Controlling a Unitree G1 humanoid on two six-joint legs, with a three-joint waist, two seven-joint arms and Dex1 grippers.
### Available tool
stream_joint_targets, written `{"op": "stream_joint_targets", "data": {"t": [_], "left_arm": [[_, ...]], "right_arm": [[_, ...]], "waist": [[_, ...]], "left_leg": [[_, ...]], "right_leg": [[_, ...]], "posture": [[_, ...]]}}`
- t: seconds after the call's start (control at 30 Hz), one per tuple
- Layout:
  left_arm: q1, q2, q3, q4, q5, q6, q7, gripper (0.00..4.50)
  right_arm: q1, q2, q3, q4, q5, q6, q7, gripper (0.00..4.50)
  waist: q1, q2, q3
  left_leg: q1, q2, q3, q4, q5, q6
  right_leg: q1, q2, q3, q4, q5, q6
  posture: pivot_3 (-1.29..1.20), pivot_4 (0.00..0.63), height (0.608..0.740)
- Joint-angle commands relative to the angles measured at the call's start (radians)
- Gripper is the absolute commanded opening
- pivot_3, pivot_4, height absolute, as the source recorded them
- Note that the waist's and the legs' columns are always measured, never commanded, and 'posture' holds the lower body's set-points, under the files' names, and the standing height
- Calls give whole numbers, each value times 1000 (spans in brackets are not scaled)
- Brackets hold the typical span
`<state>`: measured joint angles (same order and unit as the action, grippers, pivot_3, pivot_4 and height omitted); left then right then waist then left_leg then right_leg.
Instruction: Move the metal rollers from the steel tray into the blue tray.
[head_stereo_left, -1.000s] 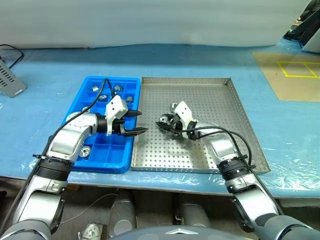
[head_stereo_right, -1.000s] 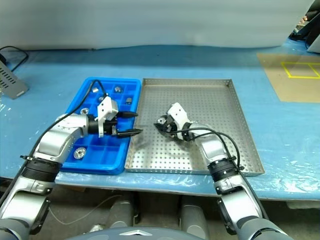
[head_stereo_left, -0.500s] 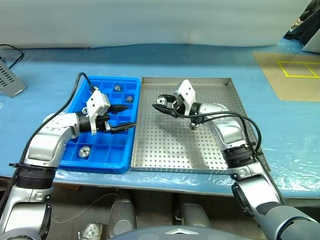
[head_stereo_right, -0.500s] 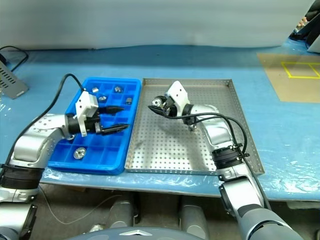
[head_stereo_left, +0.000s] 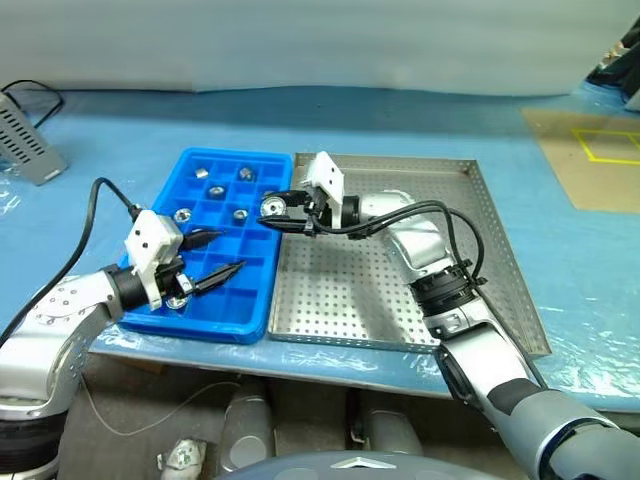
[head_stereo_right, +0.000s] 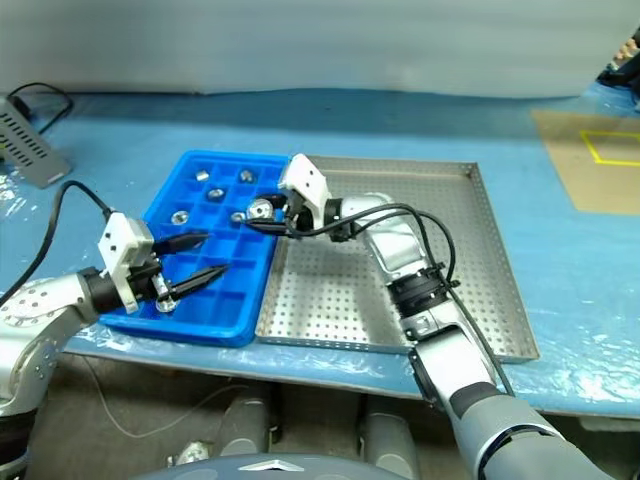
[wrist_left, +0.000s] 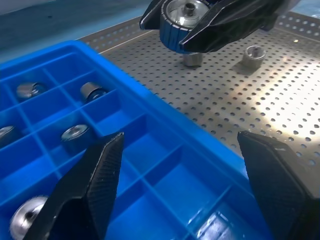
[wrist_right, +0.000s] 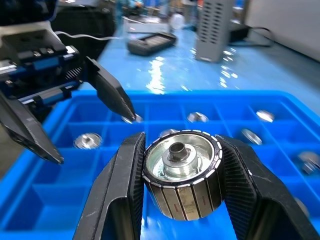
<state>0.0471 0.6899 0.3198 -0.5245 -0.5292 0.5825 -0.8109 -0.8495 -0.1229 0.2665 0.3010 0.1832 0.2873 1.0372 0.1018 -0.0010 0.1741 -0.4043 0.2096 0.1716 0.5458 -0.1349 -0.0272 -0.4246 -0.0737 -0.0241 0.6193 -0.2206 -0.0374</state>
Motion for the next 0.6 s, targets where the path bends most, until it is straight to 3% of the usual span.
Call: {"op": "stream_joint_targets", "data": {"t": [0.03, 0.23, 0.6], "left_arm": [[83, 2, 113, -100, -33, 25, 55, 3826], [235, -20, 228, -186, -71, 36, 103, 3826], [227, -16, 183, -202, -87, 32, 158, 3826]], "right_arm": [[-47, 33, 4, 27, 24, -47, 37, 1760], [-83, 79, 7, 95, 24, -82, 81, 1760], [-144, 81, -27, 293, -9, -160, 51, 1760]], "waist": [[10, 0, 0], [59, 0, 0], [105, 0, 0]], "left_leg": [[0, 0, 0, 0, 0, 0], [0, 0, -1, -3, 0, 0], [-1, 0, -3, -4, 0, 0]], "right_leg": [[0, 0, 0, 0, 0, 0], [0, 0, 0, -4, -1, 0], [0, 0, 0, -4, -1, 1]], "posture": [[357, 150, 740], [432, 150, 740], [417, 150, 740]]}}
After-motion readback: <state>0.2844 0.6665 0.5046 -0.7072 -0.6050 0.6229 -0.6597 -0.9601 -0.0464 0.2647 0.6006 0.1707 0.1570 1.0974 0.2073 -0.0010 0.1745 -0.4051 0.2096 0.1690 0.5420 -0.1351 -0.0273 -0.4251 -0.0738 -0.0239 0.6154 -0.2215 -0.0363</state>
